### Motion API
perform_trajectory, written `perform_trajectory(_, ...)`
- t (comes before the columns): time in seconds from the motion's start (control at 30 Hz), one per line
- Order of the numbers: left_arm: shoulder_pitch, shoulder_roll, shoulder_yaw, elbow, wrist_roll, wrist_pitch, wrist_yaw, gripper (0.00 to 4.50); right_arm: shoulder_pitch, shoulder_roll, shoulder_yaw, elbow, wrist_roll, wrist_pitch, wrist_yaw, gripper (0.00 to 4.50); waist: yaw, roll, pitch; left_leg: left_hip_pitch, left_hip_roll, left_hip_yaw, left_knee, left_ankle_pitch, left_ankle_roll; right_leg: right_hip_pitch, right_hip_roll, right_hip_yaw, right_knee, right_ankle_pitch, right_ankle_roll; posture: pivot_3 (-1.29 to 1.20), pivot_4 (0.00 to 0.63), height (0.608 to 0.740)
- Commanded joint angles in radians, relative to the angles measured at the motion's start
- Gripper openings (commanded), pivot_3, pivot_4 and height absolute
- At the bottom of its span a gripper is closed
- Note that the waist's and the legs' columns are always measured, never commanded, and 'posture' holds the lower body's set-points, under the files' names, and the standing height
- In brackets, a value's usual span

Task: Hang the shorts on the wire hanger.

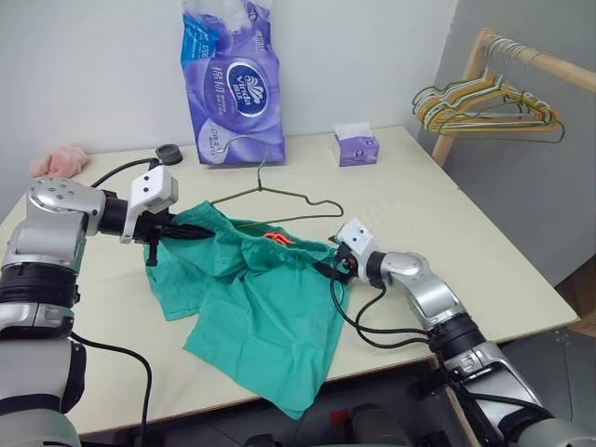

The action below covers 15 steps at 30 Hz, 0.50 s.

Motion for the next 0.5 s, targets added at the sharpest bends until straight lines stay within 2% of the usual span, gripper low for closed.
perform_trajectory(0.03,-0.012,0.009,0.042,-0.038,-0.014,0.009,0.008,0.0,-0.016,0.008,-0.036,-0.009,0.002,0.003,-0.019,2.77,0.002,0.0,0.0,0.0,0.0,0.0,0.0,0.0,0.0,0.0,0.0,0.0,0.0,0.0,0.0,-0.14,0.004,0.74)
perform_trajectory(0.3,0.009,0.002,0.051,-0.061,-0.019,0.021,0.018,0.0,0.024,0.033,-0.095,-0.064,0.04,0.052,-0.062,0.11,0.0,0.0,0.0,0.0,0.0,0.0,0.0,0.0,0.0,0.0,0.0,0.0,0.0,0.0,0.0,-0.15,0.007,0.74)
perform_trajectory(0.5,0.031,0.02,0.055,-0.09,-0.04,0.054,-0.016,0.0,0.066,-0.014,-0.178,-0.161,0.1,0.176,-0.059,0.05,0.001,0.0,0.0,0.0,0.0,-0.001,0.0,0.0,0.0,0.0,0.0,0.0,0.0,0.0,0.0,-0.15,0.009,0.74)
